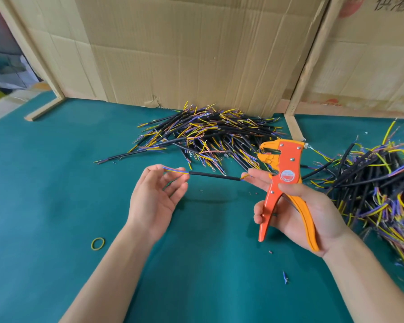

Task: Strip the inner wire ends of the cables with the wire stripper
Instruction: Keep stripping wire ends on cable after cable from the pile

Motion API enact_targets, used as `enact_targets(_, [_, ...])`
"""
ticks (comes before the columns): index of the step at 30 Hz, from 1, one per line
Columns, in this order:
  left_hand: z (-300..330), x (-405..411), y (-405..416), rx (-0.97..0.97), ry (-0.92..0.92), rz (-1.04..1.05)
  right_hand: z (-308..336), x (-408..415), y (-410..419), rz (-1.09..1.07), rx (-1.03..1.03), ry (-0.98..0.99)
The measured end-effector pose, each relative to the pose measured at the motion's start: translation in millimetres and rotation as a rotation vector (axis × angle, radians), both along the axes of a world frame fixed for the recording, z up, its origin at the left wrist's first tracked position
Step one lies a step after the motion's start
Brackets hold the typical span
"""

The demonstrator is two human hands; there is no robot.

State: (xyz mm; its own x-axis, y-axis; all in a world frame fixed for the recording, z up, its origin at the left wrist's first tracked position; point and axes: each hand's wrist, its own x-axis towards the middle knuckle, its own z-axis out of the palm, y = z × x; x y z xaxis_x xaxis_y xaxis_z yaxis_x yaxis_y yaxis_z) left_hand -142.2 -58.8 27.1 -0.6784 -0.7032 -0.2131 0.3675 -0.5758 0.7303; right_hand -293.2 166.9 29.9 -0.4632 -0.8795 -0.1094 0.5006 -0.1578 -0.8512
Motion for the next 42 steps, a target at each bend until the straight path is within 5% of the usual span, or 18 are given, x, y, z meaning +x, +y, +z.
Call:
enact_targets(9, [0, 4, 12, -0.590, -0.268, -0.265, 1, -15, 11, -0.146, -0.124, -0.046])
enact_targets(13, [-10, -1, 35, -1.243, -0.641, -0.001, 2, -15, 11, -0.134, -0.138, -0.037])
enact_targets(17, [-7, -8, 58, -1.610, -0.674, 0.118, 3, 1, -4, 0.003, -0.114, -0.029])
enact_targets(19, [-7, -12, 67, -1.565, -0.625, 0.027, 2, 11, -13, 0.082, -0.065, 0.004])
enact_targets(26, [-13, -15, 60, -0.862, -0.417, -0.142, 9, 28, -24, 0.214, -0.028, 0.019])
enact_targets(42, [-9, -15, 45, -0.567, -0.276, -0.197, 7, 25, -23, 0.181, 0.038, 0.033])
